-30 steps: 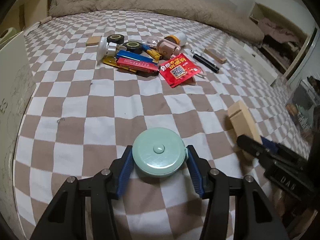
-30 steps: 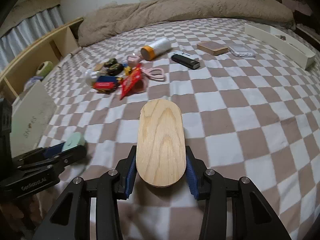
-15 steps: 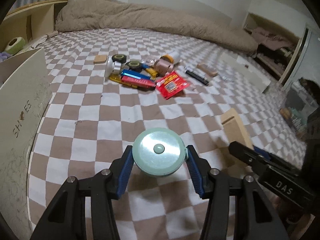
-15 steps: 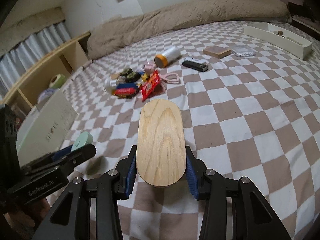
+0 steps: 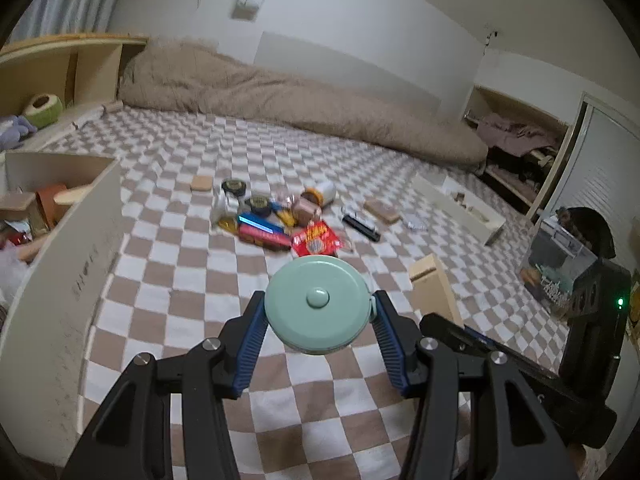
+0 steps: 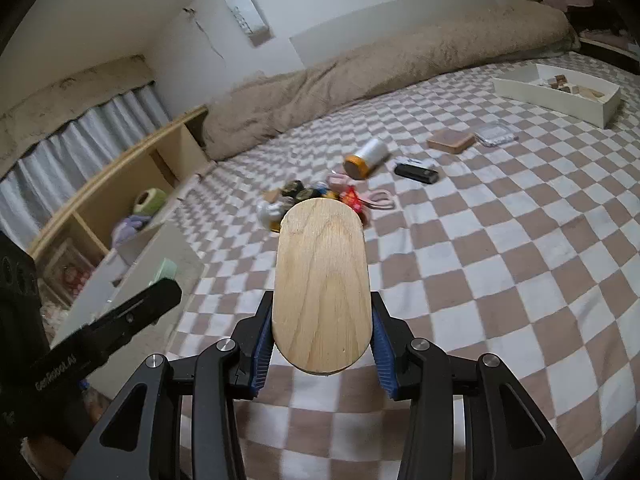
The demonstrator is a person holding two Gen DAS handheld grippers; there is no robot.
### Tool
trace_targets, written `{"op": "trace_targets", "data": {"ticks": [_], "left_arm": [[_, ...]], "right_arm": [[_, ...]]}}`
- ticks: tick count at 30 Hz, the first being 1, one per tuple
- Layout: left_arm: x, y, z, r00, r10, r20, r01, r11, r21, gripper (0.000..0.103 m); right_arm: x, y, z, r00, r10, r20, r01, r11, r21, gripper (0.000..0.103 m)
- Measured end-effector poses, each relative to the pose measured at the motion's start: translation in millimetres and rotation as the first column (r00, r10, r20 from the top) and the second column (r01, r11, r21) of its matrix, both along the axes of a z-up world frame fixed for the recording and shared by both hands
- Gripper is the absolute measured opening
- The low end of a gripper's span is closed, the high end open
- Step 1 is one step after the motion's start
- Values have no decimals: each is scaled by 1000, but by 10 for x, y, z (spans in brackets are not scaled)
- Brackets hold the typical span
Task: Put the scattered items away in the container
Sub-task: 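Lift the tape measure and wooden brush and carry both toward the white box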
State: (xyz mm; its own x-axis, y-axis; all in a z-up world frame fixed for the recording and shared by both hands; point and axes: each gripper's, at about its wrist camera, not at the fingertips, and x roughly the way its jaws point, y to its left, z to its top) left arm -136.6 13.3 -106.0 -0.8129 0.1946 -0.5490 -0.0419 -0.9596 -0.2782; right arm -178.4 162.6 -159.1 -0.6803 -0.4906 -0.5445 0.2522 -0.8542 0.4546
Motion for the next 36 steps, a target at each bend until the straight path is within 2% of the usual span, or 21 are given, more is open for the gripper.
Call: {"op": "trace_targets", "data": {"ticks": [8,12,16,20,26,29,36], "left_arm": [[175,-242,285,991,72,-113,-73,997,-11,52],[291,-451,421,975,139,-175,-146,989,-27,52],[413,-769,499,952,213,-220,-219,976,-4,52],[572,-1124,531,921,301,-246,-303,952,30,52],[779,-1551,457,870,418,-259,-422,906,45,52],[845,-1720,413,852,451,-265,-459,888,38,52],[957,-2016,368,818,506,-274,-505,859,80,52]], "right_arm": [[30,-310,299,995,81,-57,-83,996,-34,44],[20,-515,422,989,129,-74,-133,990,-49,44],[13,-752,525,980,178,-92,-183,982,-47,44],[-20,-992,623,966,238,-102,-246,967,-66,44],[15,-1452,763,930,341,-138,-348,937,-33,44],[26,-1674,791,911,387,-140,-393,919,-21,44],[34,-2198,771,868,478,-135,-477,878,44,44]]}}
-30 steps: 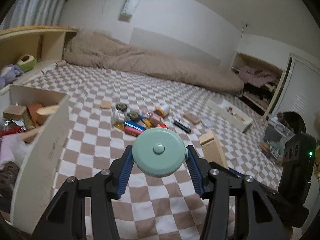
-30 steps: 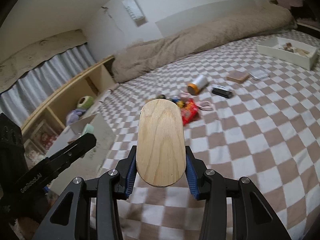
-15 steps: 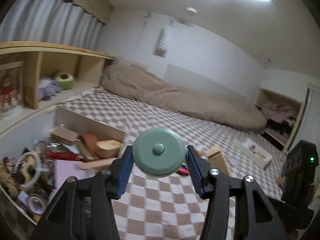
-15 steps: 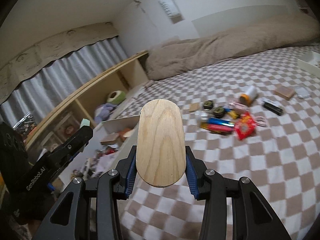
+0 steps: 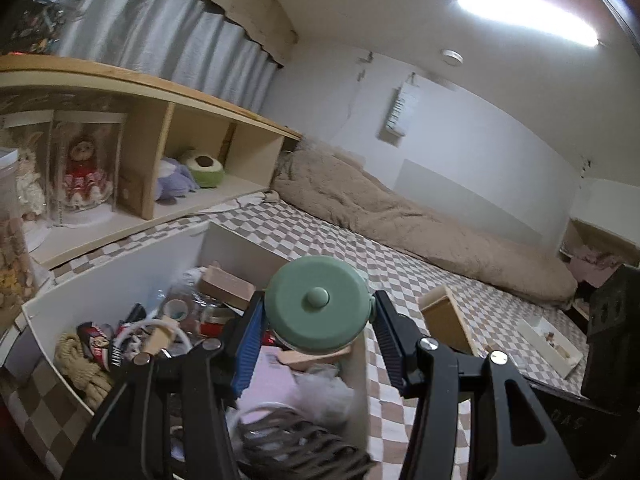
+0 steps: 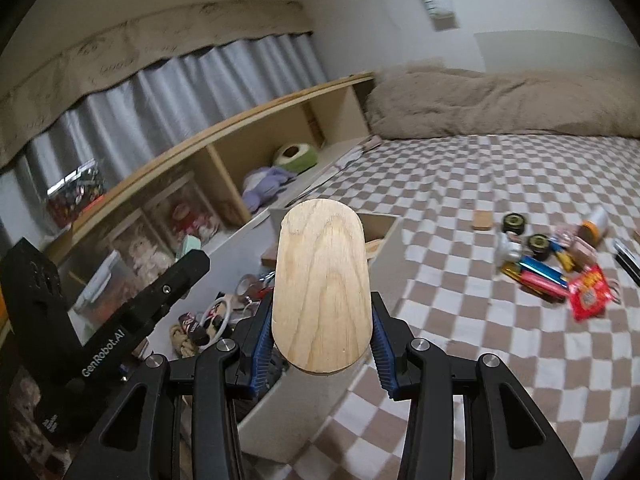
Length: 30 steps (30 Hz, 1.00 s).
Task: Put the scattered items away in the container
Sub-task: 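Lower both items into the white box and open both tools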
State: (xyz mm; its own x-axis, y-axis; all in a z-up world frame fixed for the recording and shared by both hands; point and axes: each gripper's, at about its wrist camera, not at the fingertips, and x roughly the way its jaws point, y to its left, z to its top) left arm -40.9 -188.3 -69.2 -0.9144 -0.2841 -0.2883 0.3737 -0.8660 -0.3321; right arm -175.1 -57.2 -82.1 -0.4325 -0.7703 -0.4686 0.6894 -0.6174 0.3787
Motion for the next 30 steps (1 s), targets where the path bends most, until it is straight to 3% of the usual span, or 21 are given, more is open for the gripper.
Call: {"op": "trace_targets", "data": {"ticks": [18,26,27,28,30], "left_arm": [[174,-570,-221,985,168,38,-170,983,72,52],[181,-646,-256,981,185,55,-190,978,86,52],[172,-649,-261,981,185,59,-189,978,86,52],[169,-653,-263,980,187,62,-192,978,87,51],[162,-661,-269,980,189,67,-194,977,86,51]], "right_arm": [[18,-864,-6,988,153,14,-154,984,93,44],[-76,-1076,-138,980,180,88,-190,976,110,45],[-88,-1088,-155,978,181,101,-192,975,111,48],[-95,-1087,-163,980,171,104,-182,977,113,64],[-96,-1047,-148,989,128,78,-137,983,121,81]]}}
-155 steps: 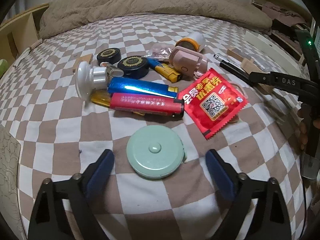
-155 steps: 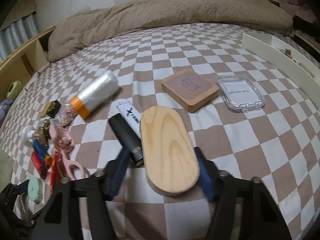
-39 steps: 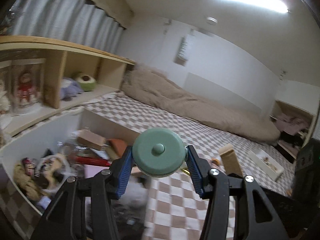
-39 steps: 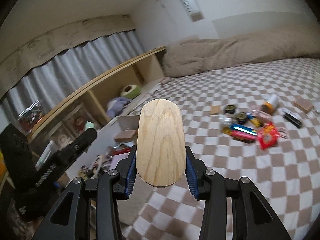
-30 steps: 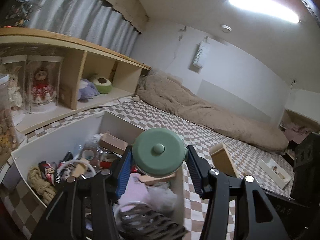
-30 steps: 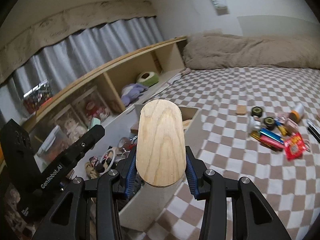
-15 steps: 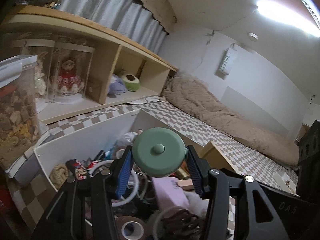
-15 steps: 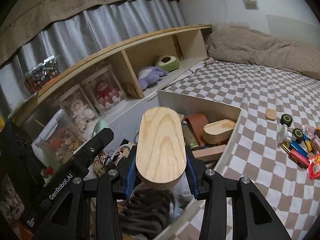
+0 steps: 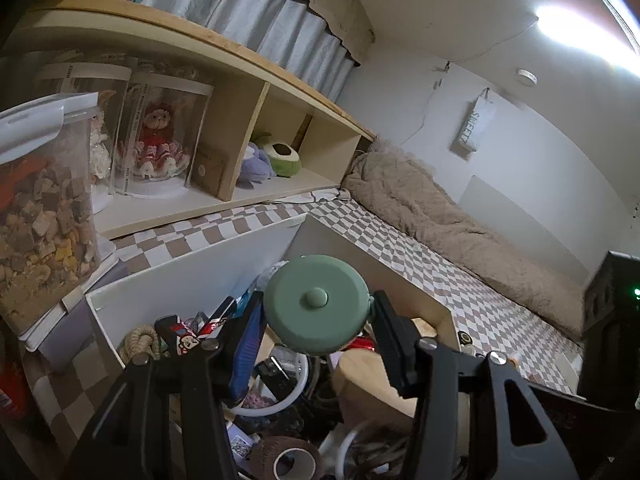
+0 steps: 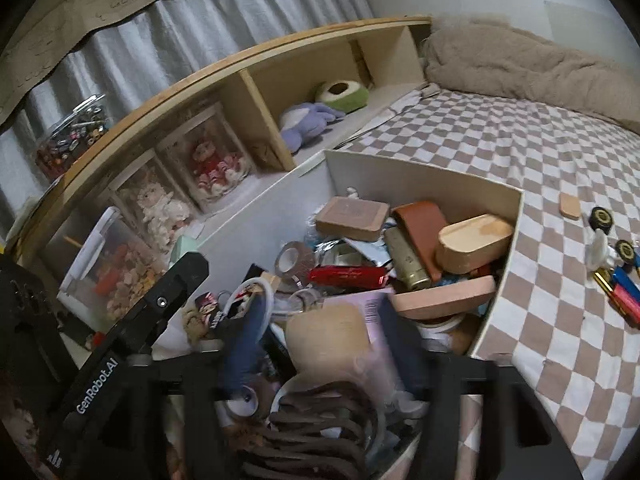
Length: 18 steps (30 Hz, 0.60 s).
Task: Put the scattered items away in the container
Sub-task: 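Lower both items into the white box and open both tools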
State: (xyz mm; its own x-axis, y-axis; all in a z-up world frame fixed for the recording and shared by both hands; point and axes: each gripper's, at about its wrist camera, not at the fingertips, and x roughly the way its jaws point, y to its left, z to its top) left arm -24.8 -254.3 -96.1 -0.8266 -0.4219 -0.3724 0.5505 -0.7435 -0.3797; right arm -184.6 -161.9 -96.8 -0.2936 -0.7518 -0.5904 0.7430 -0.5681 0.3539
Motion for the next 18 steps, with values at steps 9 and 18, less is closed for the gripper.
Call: {"op": "trace_targets", "data": {"ticks": [9,18], "left_arm": [[-94,43,-28,999,-10,52,11,1000,-12,82],[-85,57,-8,998,10,55,-10,1000,-13,83]], "right_arm": [[-87,185,93,998,-51,25,52,997,-57,86],[-122,256,108,997,-61,56,65,994,-86,86]]}}
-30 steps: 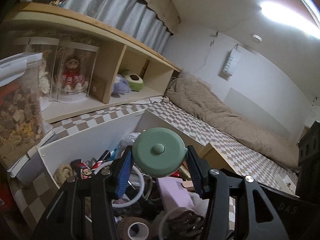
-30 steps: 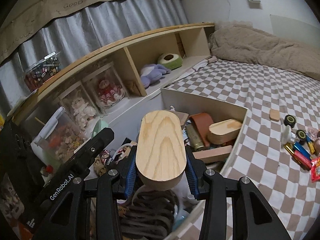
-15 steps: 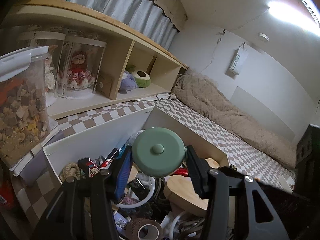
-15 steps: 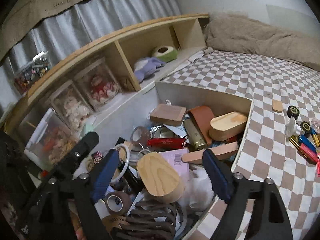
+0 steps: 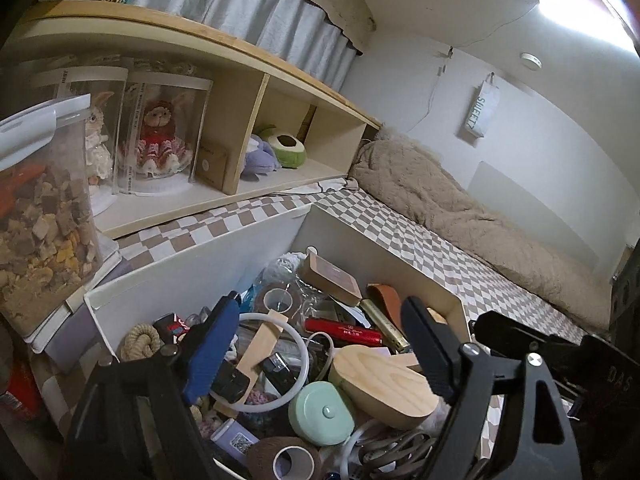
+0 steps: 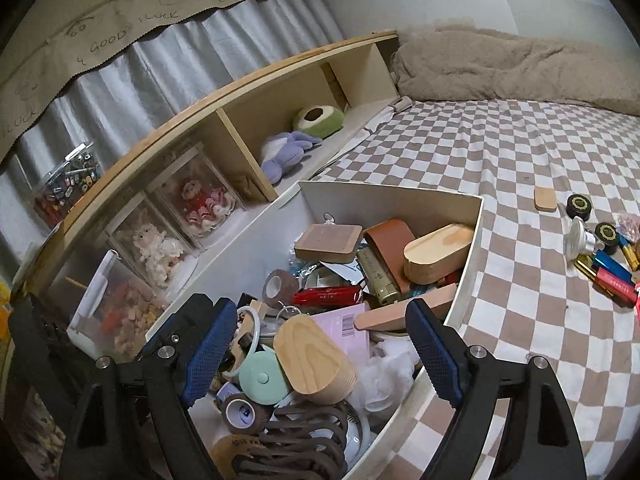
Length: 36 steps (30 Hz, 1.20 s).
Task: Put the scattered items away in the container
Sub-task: 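Lower both items into the white box and open both tools, then withdraw both tools from the box back toward the item pile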
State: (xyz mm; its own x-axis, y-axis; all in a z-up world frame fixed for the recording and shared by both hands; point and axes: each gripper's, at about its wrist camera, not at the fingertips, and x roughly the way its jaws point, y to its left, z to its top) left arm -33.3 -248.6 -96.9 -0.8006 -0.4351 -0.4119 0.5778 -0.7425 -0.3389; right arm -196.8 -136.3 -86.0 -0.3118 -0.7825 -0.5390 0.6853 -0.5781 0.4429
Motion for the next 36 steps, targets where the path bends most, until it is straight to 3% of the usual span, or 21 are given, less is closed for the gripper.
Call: {"op": "trace_targets", "data": {"ticks": [11,15,32,36], "left_arm": [[18,5,29,1000,9,-1,-9,1000,12,84],[30,10,51,1000,12,-2,-12,1000,14,89],[83,181,252,1000,16,0,-16,999,-36,91],[85,242,276,1000,28,-4,-28,999,-46,103]], "right_arm": [[8,55,67,1000,-7,-9,7,1000,-17,86],[5,89,74,1000,-7,-10,7,1000,-23,86],[92,223,220,999,20,-30,-22,997,-70,86],[117,293,267,999,11,-51,-15,998,-66,87]]}}
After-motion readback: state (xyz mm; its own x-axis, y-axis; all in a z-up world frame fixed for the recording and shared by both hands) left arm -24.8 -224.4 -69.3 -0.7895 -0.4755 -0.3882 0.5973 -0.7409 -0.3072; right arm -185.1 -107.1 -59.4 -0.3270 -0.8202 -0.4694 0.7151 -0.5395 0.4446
